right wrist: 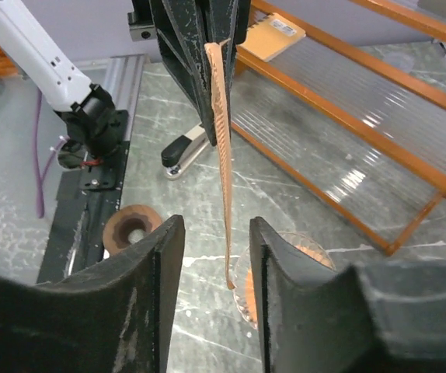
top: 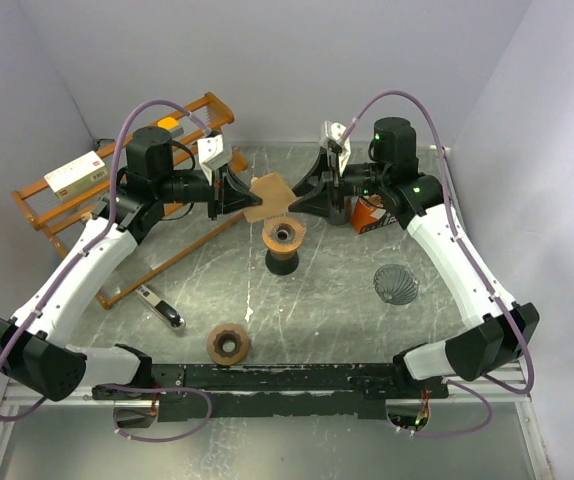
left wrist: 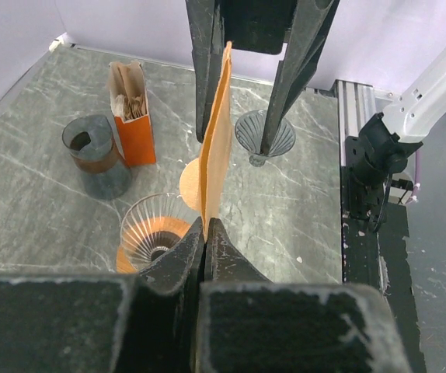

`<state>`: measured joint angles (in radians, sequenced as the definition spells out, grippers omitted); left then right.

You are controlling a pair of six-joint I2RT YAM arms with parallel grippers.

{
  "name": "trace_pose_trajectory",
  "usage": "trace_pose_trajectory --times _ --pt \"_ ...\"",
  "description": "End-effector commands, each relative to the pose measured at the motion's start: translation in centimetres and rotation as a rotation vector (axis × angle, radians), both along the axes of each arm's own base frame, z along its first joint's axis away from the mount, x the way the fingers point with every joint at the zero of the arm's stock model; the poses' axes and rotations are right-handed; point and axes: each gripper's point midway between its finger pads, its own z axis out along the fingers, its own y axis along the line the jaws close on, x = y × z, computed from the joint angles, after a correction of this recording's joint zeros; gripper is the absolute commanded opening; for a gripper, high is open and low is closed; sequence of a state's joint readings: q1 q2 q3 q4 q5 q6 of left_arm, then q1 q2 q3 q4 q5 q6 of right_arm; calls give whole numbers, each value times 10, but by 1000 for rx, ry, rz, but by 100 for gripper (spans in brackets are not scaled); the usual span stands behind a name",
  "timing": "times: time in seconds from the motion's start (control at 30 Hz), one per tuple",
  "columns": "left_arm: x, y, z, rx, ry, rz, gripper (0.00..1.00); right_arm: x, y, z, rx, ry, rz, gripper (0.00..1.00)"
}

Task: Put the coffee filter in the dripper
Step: Place the coffee filter in the coffee dripper.

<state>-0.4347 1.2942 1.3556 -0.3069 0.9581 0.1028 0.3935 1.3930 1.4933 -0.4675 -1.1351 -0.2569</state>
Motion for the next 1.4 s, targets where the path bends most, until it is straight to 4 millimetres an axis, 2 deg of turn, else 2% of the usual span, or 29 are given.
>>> trace_pose_trajectory --times 0.0,0.13,0.33,0.37,0.4,0.5,0.57,0.63,0.77,0.97,1.2,1.37 --pt "-2 0 6 -35 -5 -22 7 0 6 0 17 7 18 35" --pt "0 -1 4 -31 -2 -21 7 1 12 -3 22 23 30 28" --pt "1 -1 1 -31 0 -20 8 8 22 -13 15 57 41 6" --pt "0 -1 1 -30 -3 -24 11 11 21 -16 6 48 30 1" --pt "-2 0 0 -30 -5 -33 18 12 20 -19 -2 37 25 0" --pt "-16 7 6 -48 -20 -99 44 5 17 -28 -22 8 57 0" --pt "-25 16 12 -53 -31 -135 57 -2 12 -37 -48 -18 79 0" --pt "-24 26 13 -45 -48 -122 69 -8 8 -46 -72 -54 104 0" --pt "-16 36 20 -71 -9 -77 79 -15 5 -52 -88 -55 122 0" --pt "-3 31 20 -104 66 -44 82 -16 7 -49 -73 -39 129 0" --pt "7 25 19 -116 88 -25 78 -16 12 -45 -66 -24 144 0" --pt "5 17 11 -106 104 -51 75 -15 14 -42 -60 -16 142 0"
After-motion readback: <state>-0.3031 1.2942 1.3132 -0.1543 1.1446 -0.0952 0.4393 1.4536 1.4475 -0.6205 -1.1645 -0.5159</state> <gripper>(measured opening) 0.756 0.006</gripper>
